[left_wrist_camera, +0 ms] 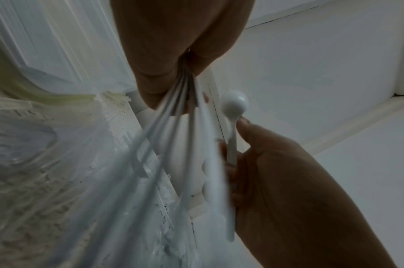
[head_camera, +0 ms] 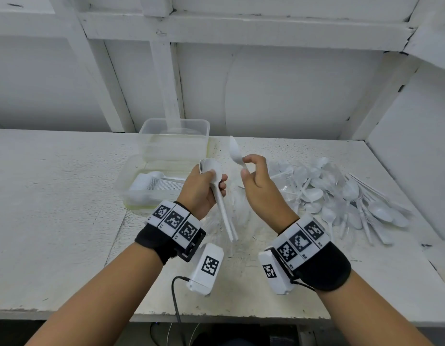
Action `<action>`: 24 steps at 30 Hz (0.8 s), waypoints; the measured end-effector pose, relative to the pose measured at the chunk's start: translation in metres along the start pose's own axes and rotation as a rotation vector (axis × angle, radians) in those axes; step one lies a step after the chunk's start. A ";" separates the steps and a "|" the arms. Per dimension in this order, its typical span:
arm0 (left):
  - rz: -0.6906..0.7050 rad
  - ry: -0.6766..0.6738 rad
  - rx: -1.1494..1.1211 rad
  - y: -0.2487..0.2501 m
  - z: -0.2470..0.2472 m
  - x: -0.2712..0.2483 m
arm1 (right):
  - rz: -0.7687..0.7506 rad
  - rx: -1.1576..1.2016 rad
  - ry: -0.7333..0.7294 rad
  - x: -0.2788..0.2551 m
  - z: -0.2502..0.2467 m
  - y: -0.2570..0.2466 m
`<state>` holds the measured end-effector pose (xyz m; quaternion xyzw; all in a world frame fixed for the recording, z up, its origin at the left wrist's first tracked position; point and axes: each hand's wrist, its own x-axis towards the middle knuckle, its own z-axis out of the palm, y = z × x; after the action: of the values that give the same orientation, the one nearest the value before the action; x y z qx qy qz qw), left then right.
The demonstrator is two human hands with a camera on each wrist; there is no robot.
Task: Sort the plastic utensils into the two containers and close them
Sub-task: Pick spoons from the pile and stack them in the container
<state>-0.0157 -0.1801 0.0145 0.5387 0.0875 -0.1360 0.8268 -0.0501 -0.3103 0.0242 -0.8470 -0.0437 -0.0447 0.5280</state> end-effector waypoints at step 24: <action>-0.016 0.044 -0.053 0.011 -0.010 0.008 | -0.168 -0.336 -0.243 0.012 0.035 0.010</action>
<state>-0.0050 -0.1677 0.0173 0.5188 0.1136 -0.1285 0.8375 -0.0359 -0.2829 0.0010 -0.9156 -0.1693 0.0072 0.3646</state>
